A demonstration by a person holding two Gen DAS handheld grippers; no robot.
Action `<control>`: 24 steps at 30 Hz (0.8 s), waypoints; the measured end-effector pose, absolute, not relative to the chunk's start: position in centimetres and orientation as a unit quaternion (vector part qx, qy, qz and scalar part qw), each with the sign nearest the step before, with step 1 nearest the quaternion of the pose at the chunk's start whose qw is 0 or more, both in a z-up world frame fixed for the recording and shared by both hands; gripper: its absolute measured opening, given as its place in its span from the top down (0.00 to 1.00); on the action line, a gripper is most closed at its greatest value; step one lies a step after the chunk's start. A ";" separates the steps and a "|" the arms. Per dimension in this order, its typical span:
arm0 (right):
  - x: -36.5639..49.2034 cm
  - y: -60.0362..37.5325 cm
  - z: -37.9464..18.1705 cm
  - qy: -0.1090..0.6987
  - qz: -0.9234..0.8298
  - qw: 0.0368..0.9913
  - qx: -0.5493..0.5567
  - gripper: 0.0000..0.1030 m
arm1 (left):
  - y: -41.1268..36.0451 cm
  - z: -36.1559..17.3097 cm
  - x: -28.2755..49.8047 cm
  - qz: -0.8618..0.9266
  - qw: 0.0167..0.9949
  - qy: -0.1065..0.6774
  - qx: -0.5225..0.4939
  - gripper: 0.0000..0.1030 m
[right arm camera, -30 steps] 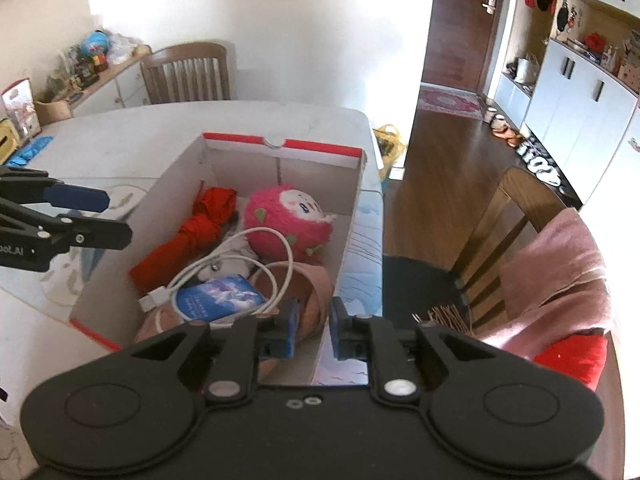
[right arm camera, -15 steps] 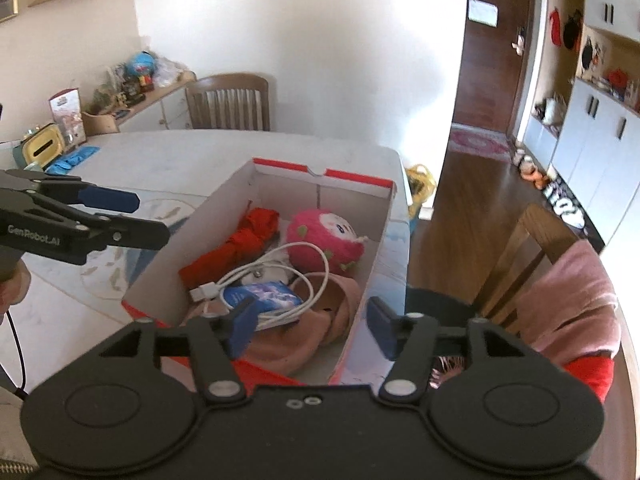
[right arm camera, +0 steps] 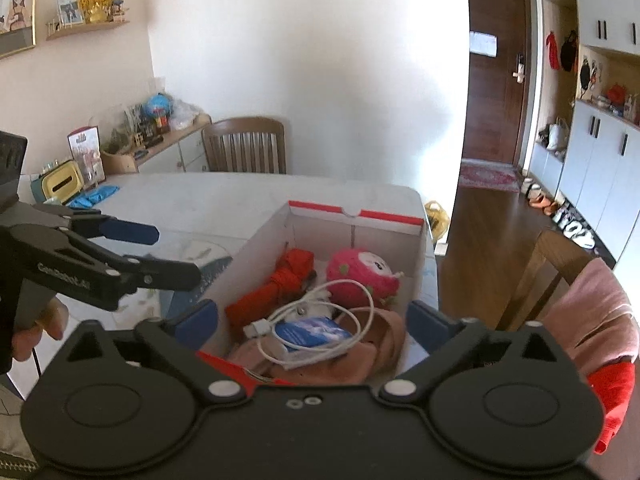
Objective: Organize objects
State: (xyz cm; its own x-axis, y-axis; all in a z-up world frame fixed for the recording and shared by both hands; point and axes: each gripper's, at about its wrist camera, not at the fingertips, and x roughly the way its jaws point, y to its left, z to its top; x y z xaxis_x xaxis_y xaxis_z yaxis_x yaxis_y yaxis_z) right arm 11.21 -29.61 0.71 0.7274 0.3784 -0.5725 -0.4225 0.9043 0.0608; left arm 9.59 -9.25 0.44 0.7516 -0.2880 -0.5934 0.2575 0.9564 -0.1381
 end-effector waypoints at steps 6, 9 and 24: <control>10.5 -29.0 0.7 0.290 0.203 0.935 -0.014 0.01 | -8.9 0.7 8.6 -0.147 0.941 0.303 -0.009 0.00; 10.3 -28.9 0.7 0.291 0.194 0.937 -0.008 0.01 | -8.9 0.8 8.3 -0.156 0.940 0.304 -0.012 0.00; 8.9 -28.5 0.5 0.294 0.180 0.939 0.000 0.01 | -9.7 0.0 7.5 -0.172 0.933 0.316 -0.009 0.00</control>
State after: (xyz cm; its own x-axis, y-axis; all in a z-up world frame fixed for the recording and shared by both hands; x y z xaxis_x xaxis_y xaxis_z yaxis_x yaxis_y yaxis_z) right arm 8.86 -28.50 0.45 0.7622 0.3383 -0.5519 -0.3383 0.9351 0.1060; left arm 7.48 -9.69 0.00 0.7416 -0.3264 -0.5860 0.3146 0.9408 -0.1259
